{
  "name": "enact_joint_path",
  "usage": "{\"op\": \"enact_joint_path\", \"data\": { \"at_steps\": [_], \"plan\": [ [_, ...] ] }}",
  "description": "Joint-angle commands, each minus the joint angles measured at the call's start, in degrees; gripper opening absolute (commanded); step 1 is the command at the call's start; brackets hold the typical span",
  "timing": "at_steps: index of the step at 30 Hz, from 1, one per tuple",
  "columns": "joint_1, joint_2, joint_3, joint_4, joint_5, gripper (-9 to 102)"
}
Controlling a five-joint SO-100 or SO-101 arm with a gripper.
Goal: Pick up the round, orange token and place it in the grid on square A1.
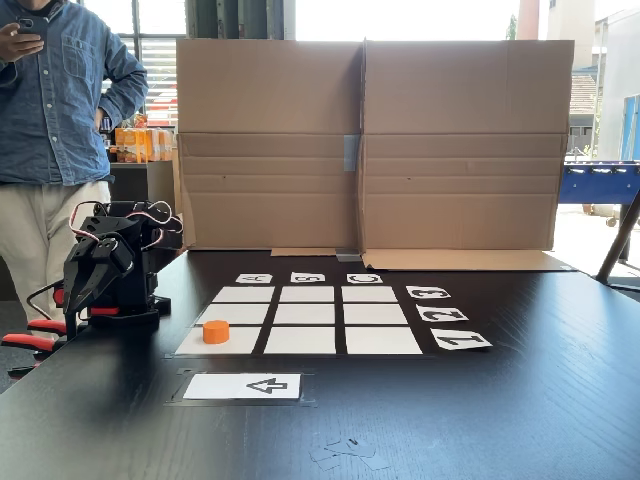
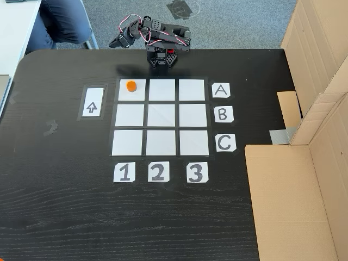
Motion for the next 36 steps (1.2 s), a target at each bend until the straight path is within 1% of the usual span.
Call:
{"op": "enact_joint_path", "data": {
  "at_steps": [1,8,12,36],
  "plan": [
    [-0.09,0.44,0.09,1.49,-0.18,-1],
    [-0.44,0.53,0.18,8.44,-0.09,-1],
    [-0.44,0.53,0.18,8.53,1.14,-1],
    [-0.53,0.44,0.18,8.61,1.05,-1]
  ]
}}
